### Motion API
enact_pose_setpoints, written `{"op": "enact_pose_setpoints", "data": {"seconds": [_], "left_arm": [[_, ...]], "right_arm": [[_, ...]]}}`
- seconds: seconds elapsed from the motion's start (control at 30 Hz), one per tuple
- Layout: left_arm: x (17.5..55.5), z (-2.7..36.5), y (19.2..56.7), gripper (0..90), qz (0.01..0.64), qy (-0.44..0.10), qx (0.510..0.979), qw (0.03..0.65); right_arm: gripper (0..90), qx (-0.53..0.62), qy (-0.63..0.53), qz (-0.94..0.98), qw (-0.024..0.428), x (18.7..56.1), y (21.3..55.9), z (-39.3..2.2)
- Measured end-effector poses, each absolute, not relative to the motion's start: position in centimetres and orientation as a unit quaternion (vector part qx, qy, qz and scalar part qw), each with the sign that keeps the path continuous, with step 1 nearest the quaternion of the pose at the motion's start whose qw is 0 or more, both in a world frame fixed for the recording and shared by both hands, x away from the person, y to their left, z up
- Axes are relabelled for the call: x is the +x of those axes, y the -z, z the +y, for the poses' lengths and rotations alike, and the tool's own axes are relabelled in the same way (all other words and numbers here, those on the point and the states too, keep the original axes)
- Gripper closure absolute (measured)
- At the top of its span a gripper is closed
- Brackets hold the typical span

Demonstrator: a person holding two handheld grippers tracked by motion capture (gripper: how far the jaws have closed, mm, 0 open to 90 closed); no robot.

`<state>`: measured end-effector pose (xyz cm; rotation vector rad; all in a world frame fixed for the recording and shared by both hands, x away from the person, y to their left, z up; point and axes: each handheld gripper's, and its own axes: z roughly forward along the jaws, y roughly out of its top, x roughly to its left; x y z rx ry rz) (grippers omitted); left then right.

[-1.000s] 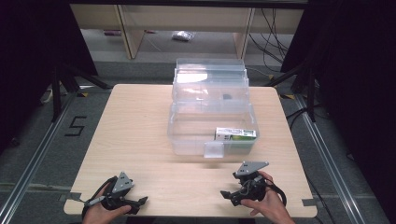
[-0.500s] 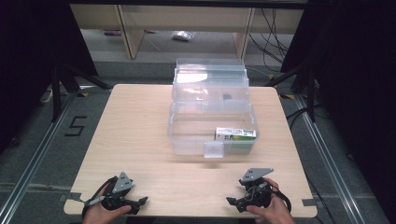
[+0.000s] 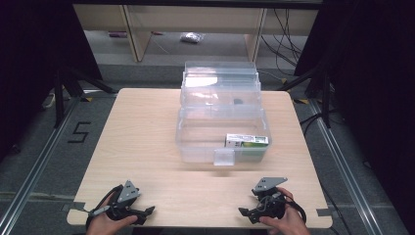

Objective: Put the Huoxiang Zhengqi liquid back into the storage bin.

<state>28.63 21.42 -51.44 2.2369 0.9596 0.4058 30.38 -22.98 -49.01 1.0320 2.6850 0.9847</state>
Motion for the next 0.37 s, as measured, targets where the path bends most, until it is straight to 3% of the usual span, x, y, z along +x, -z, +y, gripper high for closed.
{"op": "enact_pose_setpoints", "data": {"seconds": [0.37], "left_arm": [[28.64, 21.44, 51.42, 15.5, 0.367, -0.155, 0.856, 0.330]], "right_arm": [[16.7, 0.351, -0.328, 0.876, 0.046, 30.24, 49.04, -22.87]]}}
